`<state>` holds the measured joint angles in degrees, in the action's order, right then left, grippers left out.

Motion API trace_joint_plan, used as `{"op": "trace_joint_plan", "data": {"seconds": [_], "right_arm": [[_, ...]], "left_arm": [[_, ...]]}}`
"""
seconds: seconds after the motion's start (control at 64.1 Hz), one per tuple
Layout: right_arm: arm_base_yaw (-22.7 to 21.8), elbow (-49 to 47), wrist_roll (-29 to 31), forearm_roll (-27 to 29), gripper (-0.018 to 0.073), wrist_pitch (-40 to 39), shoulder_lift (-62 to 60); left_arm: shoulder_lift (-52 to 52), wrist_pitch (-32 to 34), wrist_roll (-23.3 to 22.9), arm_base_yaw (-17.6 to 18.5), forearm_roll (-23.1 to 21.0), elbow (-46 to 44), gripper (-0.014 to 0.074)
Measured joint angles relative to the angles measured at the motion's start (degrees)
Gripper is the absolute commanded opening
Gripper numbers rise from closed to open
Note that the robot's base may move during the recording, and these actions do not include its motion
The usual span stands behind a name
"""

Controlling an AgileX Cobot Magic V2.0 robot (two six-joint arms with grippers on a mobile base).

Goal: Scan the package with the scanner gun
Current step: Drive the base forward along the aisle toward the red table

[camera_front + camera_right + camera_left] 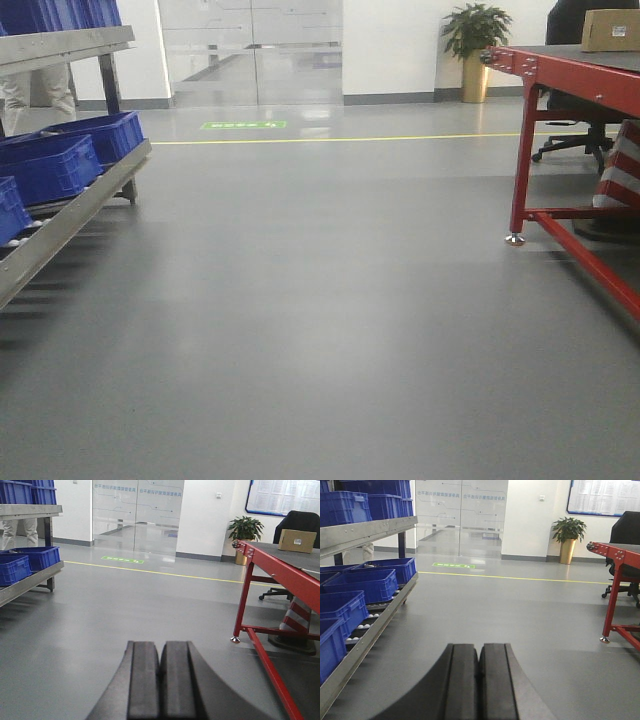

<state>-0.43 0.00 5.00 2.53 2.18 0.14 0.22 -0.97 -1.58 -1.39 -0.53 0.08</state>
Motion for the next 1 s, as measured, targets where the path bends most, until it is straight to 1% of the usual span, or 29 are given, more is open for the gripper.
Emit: {"op": "trace_joint_plan", "data": {"seconds": [0.999], "right_arm": [[0.0,0.0,0.0,0.0,-0.0169,0.0,0.0]], "left_arm": [[0.0,0.0,0.0,0.0,0.0,0.0,-0.0111]]}}
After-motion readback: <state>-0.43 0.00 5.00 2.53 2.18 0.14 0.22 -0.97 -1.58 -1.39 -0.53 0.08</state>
